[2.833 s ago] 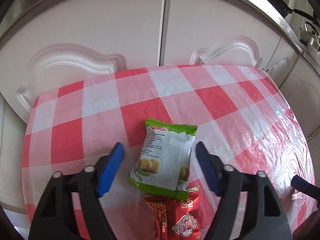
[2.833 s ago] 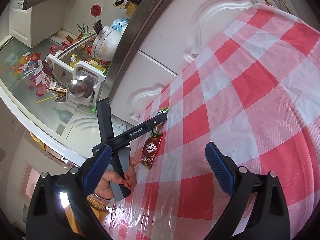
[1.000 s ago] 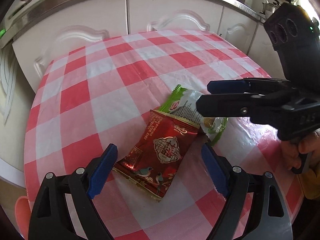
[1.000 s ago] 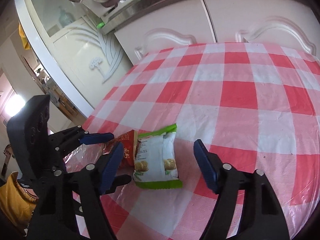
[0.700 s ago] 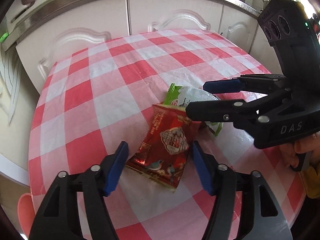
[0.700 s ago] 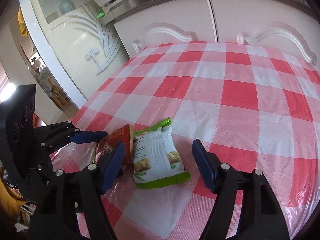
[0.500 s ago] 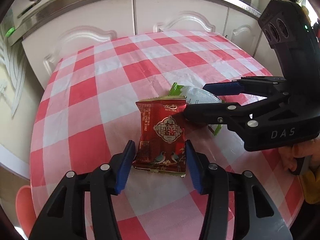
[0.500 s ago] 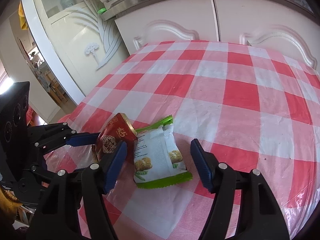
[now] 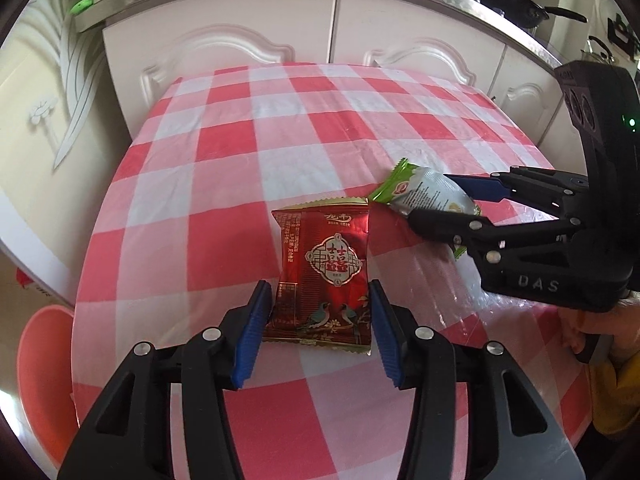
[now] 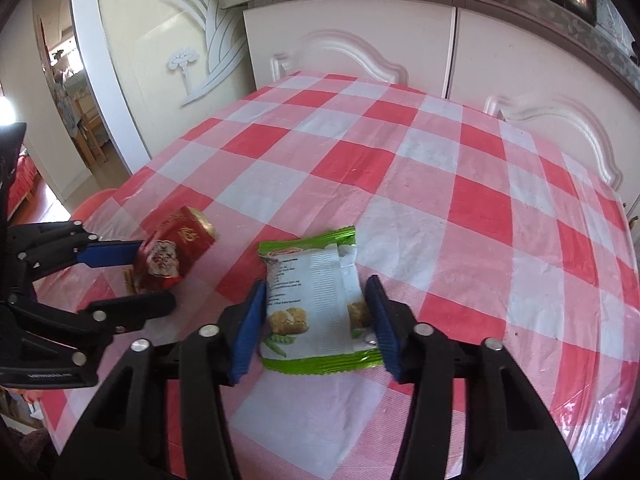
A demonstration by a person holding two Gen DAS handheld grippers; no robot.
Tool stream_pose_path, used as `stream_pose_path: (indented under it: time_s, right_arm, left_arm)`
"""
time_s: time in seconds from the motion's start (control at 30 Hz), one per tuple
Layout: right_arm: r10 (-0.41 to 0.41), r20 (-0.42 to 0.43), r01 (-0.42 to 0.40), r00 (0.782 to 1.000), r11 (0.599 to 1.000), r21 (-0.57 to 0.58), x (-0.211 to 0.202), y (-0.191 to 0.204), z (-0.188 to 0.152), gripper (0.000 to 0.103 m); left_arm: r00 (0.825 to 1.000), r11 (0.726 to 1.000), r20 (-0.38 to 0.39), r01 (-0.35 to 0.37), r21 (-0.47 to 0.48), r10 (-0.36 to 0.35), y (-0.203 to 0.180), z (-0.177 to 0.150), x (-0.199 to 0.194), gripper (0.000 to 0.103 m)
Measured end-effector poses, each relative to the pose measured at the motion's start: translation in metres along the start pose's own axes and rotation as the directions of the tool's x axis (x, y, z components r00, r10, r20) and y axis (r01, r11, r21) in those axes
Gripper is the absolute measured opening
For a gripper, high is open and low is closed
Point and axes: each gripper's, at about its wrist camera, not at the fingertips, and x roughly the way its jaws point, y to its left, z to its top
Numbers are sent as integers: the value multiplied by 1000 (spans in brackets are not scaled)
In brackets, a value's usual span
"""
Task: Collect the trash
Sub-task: 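Hold the red wrapper and green packet above the table with both grippers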
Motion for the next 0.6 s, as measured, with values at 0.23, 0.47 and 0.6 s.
stream_pose_path:
  time_s: [0.23,0.47,0.6]
  right_arm:
    - [14,11,-14,1000,1000,11,-2,-2,-1,42]
    - [28,36,-30,999,998,48,-6,-6,-1,39]
    - [33,61,-37,998,998,59,-9,-7,-1,39]
  left_arm:
    - [1000,999,21,11,-43,-10,7,-7,-5,50]
    - [999,996,40,22,-84,-19,15,-14,-11,50]
    - [998,994,59,22,-108,-16,22,-19,-18,49]
